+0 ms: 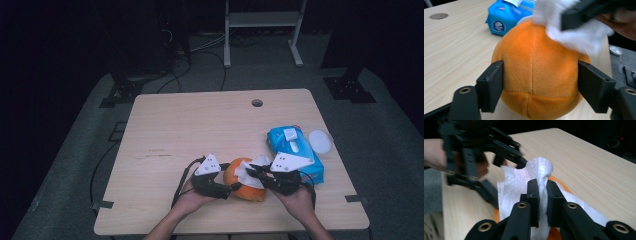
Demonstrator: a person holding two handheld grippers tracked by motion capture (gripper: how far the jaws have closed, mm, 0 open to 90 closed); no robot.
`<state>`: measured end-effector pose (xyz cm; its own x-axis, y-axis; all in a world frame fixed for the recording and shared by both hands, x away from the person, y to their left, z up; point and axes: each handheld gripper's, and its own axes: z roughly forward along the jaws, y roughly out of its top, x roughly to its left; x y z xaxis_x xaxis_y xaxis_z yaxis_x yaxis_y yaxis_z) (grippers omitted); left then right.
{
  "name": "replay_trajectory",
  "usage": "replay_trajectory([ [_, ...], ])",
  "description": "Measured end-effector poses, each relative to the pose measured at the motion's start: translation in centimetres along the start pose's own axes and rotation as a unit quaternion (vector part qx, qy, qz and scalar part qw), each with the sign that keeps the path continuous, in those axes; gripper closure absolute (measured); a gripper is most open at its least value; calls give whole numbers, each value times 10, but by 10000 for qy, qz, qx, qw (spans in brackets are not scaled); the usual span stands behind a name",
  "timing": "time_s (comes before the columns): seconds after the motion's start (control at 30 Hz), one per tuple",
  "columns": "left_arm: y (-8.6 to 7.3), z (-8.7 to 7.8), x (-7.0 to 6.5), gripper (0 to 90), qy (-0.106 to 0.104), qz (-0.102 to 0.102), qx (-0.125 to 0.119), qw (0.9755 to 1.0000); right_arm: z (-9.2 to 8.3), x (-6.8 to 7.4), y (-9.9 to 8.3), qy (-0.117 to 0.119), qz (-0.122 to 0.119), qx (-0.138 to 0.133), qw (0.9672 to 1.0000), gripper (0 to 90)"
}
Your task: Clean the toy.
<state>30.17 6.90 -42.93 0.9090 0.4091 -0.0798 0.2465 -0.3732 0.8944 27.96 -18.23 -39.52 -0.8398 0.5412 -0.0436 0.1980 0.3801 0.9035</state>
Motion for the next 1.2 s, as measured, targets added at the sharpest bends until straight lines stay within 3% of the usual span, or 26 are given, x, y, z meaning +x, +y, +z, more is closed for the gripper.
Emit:
replay_trajectory([
  [0.1,1,1,2,172,-158,-153,-32,9998,-3,-8,-4,-1,96,70,9999,818],
  [0.2,0,2,3,136,-189,-269,31,9995,-1,-4,-5,66,59,107,9999,818],
  [0.3,0,0,0,247,-102,19,78,9999,2,5,0,128,-83,102,9998,818],
  [0.47,3,1,-13,301,-36,681,150,9976,12,22,10,396,-270,6,9989,818],
  [0.53,2,1,-13,308,-29,722,162,9973,14,23,11,366,-334,48,9988,818],
  [0.63,0,0,-10,309,-91,682,146,9975,12,18,10,332,-205,37,9992,819],
  [0.67,0,0,-9,288,-115,647,131,9978,7,8,7,148,-118,61,9998,819],
  [0.77,1,1,-6,200,-266,378,65,9989,3,-1,1,53,14,50,10000,819],
  [0.83,1,2,-6,204,-241,349,77,9991,2,-1,1,24,8,37,10000,818],
  [0.97,2,1,-11,290,-90,648,105,9978,6,12,7,91,-165,45,9998,818],
  [1.1,4,1,-19,300,-36,995,161,9949,14,25,12,313,-307,74,9990,818],
  [1.2,3,1,-19,304,-61,1050,136,9944,16,25,13,334,-347,111,9988,819],
])
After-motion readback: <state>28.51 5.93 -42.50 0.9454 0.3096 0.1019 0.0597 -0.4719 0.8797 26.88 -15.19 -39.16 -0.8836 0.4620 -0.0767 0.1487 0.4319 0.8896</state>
